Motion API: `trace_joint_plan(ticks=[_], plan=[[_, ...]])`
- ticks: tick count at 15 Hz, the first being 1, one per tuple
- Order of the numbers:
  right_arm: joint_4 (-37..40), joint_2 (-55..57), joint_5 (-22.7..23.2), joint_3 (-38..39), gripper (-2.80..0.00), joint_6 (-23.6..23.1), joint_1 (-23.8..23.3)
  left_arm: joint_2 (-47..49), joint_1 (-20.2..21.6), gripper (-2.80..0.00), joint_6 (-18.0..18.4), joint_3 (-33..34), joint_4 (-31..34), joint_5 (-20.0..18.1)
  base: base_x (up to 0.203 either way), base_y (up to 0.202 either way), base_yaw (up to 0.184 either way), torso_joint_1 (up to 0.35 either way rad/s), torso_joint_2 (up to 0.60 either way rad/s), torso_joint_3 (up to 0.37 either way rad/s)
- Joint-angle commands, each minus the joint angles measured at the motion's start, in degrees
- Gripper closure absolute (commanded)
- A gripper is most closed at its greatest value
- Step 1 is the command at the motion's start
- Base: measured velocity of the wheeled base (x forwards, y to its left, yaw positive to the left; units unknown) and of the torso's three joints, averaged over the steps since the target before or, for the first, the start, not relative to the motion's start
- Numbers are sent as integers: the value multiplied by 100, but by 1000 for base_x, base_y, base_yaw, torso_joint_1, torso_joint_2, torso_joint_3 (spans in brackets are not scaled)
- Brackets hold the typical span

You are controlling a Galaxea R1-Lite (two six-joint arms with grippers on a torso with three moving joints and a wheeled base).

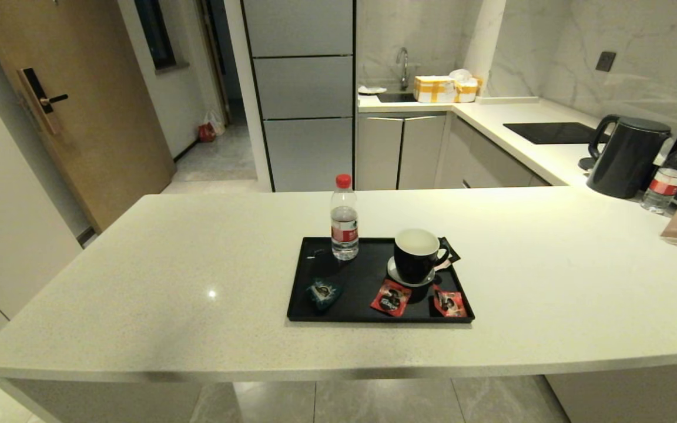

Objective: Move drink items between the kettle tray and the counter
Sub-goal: Pick up the tea bag

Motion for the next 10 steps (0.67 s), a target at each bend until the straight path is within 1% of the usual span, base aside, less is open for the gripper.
trace_joint_plan(ticks=[1, 2, 4, 5, 6, 7, 8, 9, 10], plan=[[-77, 1436, 448, -39, 0, 36, 97, -2, 0, 0, 2, 0, 0, -9, 0, 0, 0, 0, 0, 0], [-333, 1906, 629, -56, 0, 66, 209, -2, 0, 0, 2, 0, 0, -6, 0, 0, 0, 0, 0, 0], [-954, 2619, 812, -94, 0, 106, 458, -2, 0, 0, 2, 0, 0, -10, 0, 0, 0, 0, 0, 0], [-1274, 2992, 807, -143, 0, 121, 546, -2, 0, 0, 2, 0, 0, -1, 0, 0, 0, 0, 0, 0], [-1579, 3361, 697, -215, 0, 138, 608, -2, 0, 0, 2, 0, 0, -1, 0, 0, 0, 0, 0, 0], [-1891, 3705, 467, -307, 0, 148, 688, -2, 0, 0, 2, 0, 0, -1, 0, 0, 0, 0, 0, 0], [-2235, 3967, 135, -375, 0, 145, 792, -2, 0, 0, 2, 0, 0, -1, 0, 0, 0, 0, 0, 0], [-2689, 4121, -279, -367, 0, 139, 997, -2, 0, 0, 2, 0, 0, -5, 0, 0, 0, 0, 0, 0], [-3077, 4179, -545, -231, 0, 160, 1130, -2, 0, 0, 2, 0, 0, -1, 0, 0, 0, 0, 0, 0]])
